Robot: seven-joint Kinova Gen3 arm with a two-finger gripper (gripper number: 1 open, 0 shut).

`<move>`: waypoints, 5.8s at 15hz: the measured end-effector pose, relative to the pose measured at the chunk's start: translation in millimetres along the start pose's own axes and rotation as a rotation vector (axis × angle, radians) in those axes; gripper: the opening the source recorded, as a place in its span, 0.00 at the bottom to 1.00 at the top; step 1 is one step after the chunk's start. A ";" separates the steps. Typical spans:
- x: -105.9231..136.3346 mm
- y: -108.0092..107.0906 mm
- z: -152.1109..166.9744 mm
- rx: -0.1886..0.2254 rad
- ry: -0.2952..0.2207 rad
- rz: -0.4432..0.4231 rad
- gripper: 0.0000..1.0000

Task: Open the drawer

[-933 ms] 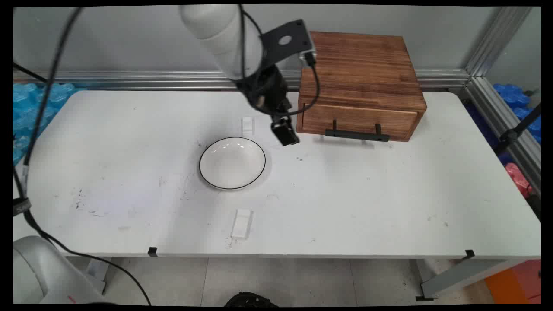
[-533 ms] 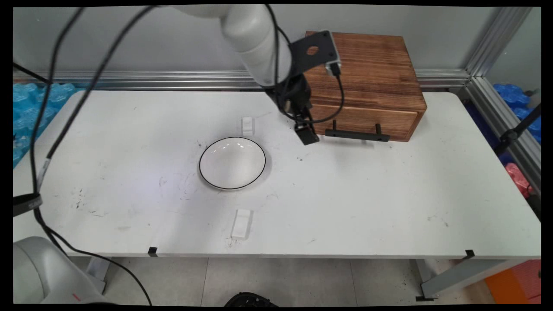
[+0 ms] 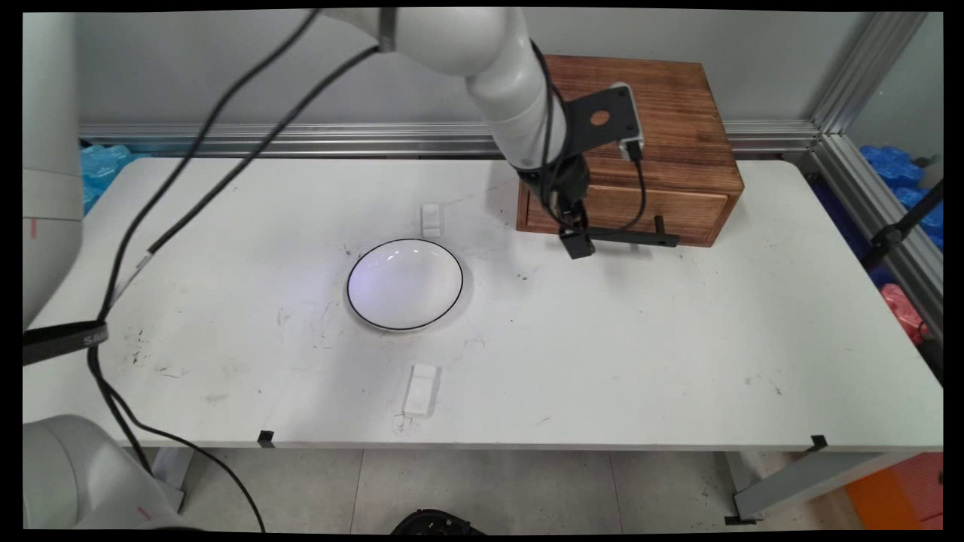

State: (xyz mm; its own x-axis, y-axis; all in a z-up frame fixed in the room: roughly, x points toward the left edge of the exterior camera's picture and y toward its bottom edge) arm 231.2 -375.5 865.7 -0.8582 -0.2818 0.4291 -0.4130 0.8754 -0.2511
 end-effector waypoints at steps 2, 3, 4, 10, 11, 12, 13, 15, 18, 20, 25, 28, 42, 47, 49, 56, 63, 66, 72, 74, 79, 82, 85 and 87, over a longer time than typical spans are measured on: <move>6.7 -2.7 15.4 -0.001 0.003 0.012 1.00; 9.9 -3.9 23.3 -0.002 0.003 0.018 1.00; 12.9 -5.0 30.9 -0.003 0.003 0.023 1.00; 25.0 -5.0 68.4 -0.017 -0.013 0.060 1.00; 25.8 -5.0 73.1 -0.018 -0.017 0.064 1.00; 26.6 -5.2 78.6 -0.018 -0.022 0.067 1.00; 27.5 -5.2 84.0 -0.020 -0.027 0.069 1.00; 28.6 -5.5 92.8 -0.022 -0.035 0.073 1.00; 29.9 -6.0 102.1 -0.025 -0.045 0.076 1.00; 30.7 -6.4 107.7 -0.027 -0.051 0.078 1.00; 32.8 -5.9 116.8 -0.035 -0.066 0.077 1.00; 33.8 -4.6 119.2 -0.039 -0.071 0.077 1.00; 42.2 28.1 123.1 -0.096 -0.080 0.078 1.00; 42.4 42.3 120.6 -0.120 -0.083 0.084 1.00; 42.8 47.6 119.2 -0.129 -0.083 0.087 1.00; 43.3 70.5 108.8 -0.164 -0.091 0.082 1.00; 43.5 90.5 97.3 -0.189 -0.099 0.074 1.00; 43.4 98.7 93.1 -0.195 -0.102 0.068 1.00; 43.5 115.3 85.3 -0.207 -0.108 0.054 1.00; 43.4 121.0 82.9 -0.210 -0.110 0.050 1.00; 42.1 132.6 78.5 -0.218 -0.113 0.042 1.00; 41.6 140.2 75.7 -0.223 -0.114 0.038 1.00; 41.6 147.5 73.0 -0.229 -0.113 0.036 1.00; 41.8 152.6 71.1 -0.233 -0.112 0.036 1.00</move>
State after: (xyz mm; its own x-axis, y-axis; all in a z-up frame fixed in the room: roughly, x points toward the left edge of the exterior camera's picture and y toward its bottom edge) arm 110.7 -281.6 783.6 -0.9047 -0.2797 0.3214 -0.3117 0.9487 -0.0519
